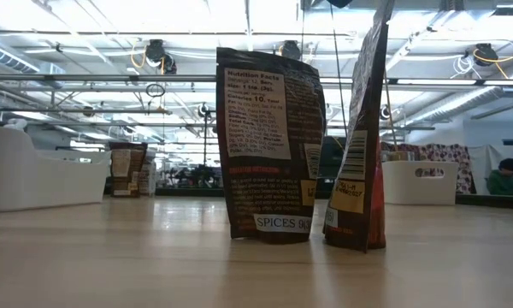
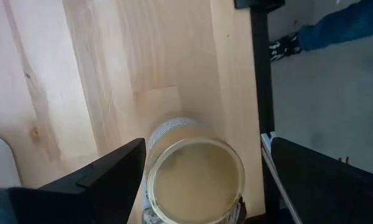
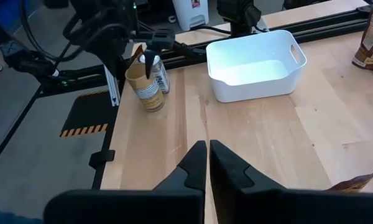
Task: Sort spices by type
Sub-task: Put the gold spice bottle into the top white bin
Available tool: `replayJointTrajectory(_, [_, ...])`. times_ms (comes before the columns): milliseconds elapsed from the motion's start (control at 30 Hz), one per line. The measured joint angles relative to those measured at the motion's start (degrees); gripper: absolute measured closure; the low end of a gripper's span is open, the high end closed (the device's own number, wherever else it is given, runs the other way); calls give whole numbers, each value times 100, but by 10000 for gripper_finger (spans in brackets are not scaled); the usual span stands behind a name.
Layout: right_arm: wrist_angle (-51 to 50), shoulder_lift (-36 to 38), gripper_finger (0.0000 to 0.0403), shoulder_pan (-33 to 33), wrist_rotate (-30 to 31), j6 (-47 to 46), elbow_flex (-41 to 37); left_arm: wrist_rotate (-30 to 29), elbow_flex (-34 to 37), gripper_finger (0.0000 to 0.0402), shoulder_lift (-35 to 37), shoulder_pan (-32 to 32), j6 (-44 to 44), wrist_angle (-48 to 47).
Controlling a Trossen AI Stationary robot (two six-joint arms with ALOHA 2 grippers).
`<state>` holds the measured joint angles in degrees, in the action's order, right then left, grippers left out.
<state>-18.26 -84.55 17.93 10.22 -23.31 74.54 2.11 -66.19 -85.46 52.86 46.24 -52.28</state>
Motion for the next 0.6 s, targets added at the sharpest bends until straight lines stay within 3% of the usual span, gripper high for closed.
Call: replayJointTrajectory(600, [-4,-2,403,0,-158,2,0,284,2,52,-447,18,148,-553])
